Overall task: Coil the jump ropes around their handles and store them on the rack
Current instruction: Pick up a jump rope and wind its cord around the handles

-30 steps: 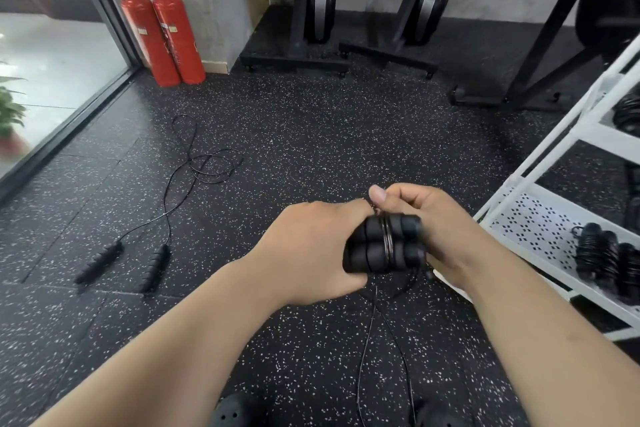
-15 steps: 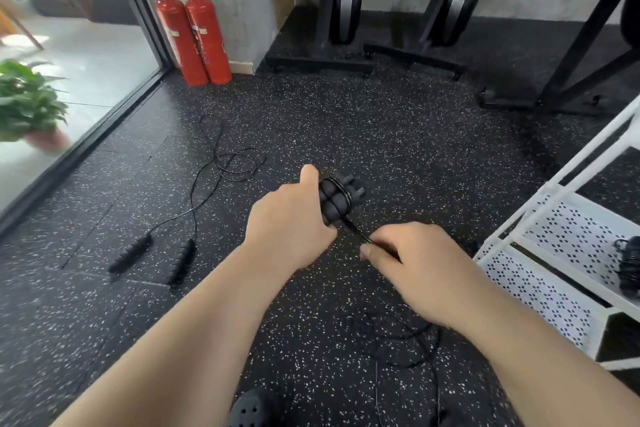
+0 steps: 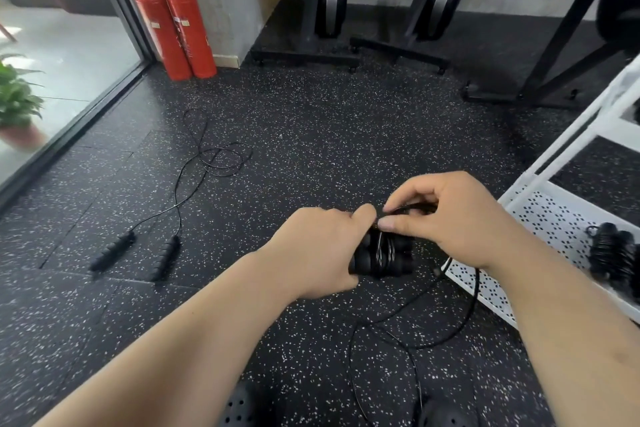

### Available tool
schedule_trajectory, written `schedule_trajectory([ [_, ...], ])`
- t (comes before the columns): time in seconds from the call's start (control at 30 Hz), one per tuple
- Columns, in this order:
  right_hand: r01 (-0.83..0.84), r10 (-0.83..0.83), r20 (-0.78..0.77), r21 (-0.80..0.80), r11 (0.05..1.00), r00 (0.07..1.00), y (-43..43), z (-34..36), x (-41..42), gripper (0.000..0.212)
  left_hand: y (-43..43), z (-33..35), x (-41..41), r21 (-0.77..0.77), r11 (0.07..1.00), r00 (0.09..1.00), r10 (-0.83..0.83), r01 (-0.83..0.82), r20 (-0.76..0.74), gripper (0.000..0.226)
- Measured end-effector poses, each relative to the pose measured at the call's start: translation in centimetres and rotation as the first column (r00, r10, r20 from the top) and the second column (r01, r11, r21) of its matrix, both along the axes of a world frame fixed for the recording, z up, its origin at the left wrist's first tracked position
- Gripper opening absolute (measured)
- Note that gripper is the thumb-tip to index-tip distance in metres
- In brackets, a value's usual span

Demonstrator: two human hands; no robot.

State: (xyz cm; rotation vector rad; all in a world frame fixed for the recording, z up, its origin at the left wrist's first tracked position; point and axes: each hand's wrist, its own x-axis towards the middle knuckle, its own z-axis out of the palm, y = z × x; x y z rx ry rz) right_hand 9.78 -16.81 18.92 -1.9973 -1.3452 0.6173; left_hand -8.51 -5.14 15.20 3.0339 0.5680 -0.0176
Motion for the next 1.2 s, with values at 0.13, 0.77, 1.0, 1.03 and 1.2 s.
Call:
schedule_trajectory([
  [0.13, -0.001, 0.005, -0.279, 0.012, 1.0, 0.96, -0.1, -0.1, 1.1, 0.016, -0.7, 0.5, -0.2, -0.047, 0.996, 0.993, -0.078, 0.082, 0.09, 0.057],
  [0.77, -0.044, 0.043, -0.011, -0.187, 0.981, 0.999, 1.8, -4.1, -5.9, 0.034, 3.4, 0.3, -1.0, -0.276, 0.846, 0.826, 0.517, -0.455, 0.223, 0.056],
  [1.0, -0.129, 0.24, 0.386, -0.291, 0.948, 0.891, 0.1, -0.5, -7.0, 0.019, 3.8, -0.9, -1.3, -0.154, 0.862, 0.871, 0.491, -0.484, 0.009, 0.053],
  [1.03, -0.142, 0.251, 0.426, -0.271, 0.952, 0.869, 0.0, -0.1, -6.8, 0.02, 3.6, -0.9, -1.2, -0.141, 0.876, 0.886, 0.463, -0.462, -0.024, 0.056],
  [1.2, -0.207, 0.252, 0.343, -0.163, 0.965, 0.905, 0.2, 0.4, -4.0, 0.009, 1.2, -0.7, -0.6, -0.055, 0.984, 0.978, 0.16, -0.168, -0.135, 0.059],
])
